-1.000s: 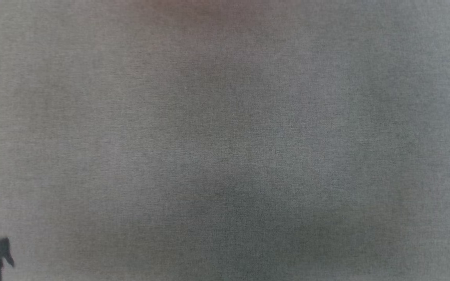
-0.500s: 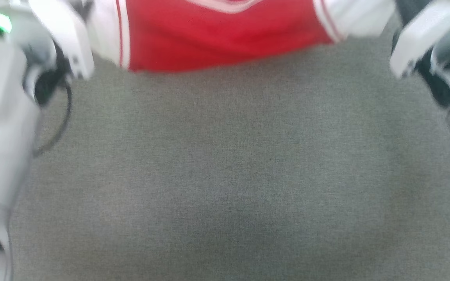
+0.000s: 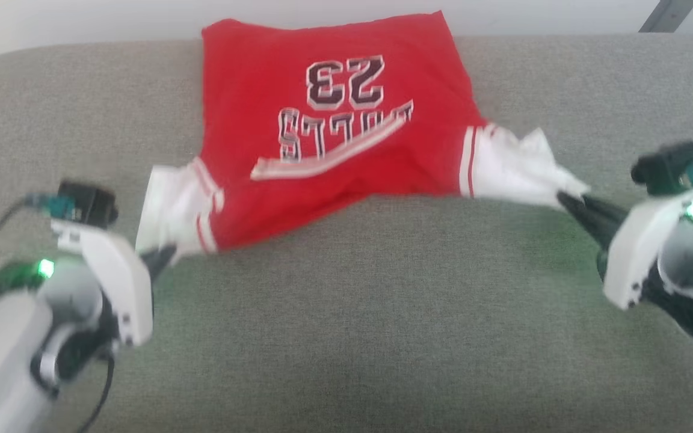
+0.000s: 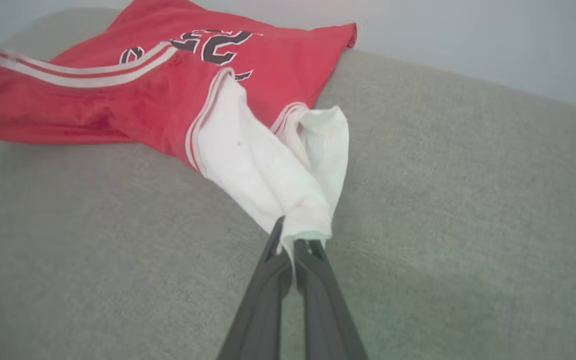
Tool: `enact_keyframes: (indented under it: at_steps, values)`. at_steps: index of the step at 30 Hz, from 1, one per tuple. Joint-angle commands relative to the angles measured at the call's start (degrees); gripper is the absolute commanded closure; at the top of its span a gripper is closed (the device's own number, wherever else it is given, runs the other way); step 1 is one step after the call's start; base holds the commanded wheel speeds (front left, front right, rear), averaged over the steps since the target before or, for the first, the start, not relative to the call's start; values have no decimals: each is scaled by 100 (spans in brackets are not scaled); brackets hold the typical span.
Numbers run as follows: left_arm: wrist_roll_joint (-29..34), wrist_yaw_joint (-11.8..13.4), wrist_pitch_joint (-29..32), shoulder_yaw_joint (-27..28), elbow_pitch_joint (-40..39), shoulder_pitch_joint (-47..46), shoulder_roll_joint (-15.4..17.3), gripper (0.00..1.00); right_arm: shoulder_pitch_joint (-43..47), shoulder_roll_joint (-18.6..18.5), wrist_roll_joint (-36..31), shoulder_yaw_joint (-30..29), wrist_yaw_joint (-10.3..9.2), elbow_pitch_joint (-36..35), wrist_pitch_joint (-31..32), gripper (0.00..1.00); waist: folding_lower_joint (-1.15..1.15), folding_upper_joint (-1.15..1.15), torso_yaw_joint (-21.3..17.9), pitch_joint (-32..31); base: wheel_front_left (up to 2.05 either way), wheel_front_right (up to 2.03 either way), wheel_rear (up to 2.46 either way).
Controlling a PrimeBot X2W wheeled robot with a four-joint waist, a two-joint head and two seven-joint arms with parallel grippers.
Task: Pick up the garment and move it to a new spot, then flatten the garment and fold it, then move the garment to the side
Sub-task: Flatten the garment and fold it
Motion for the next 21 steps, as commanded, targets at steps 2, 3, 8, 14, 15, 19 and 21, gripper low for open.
enact_keyframes:
  at_steps: [2, 3, 8, 14, 15, 19, 21]
  values:
    - [-26, 349, 91, 37, -697, 590, 313, 100, 434, -240, 137, -71, -8, -381, 226, 100, 0, 0, -12, -13, 0, 0, 0]
    - [-66, 489, 95, 61, -957, 820, 418, 100, 590, -316, 197, -117, -8, -540, 310, 100, 0, 0, -18, -12, 0, 0, 0]
    - [-136, 1038, 153, 127, -1842, 1675, 859, 100, 1270, -693, 349, -209, -7, -1107, 785, 100, 0, 0, -43, 8, 0, 0, 0]
    - [-252, 1423, 198, 136, -2196, 2199, 1032, 100, 1853, -953, 648, -214, -9, -1444, 1302, 100, 0, 0, -80, 32, 0, 0, 0]
    - [-299, 1498, 229, 149, -2229, 2289, 1053, 100, 1961, -991, 724, -216, -9, -1499, 1406, 100, 0, 0, -89, 36, 0, 0, 0]
    - [-382, 1649, 258, 131, -2410, 2567, 1069, 100, 2361, -1107, 966, -221, -9, -1721, 1772, 100, 0, 0, -108, 61, 0, 0, 0]
    - [-431, 1709, 237, 134, -2451, 2686, 1065, 100, 2541, -1162, 1041, -226, -9, -1816, 1917, 100, 0, 0, -112, 78, 0, 0, 0]
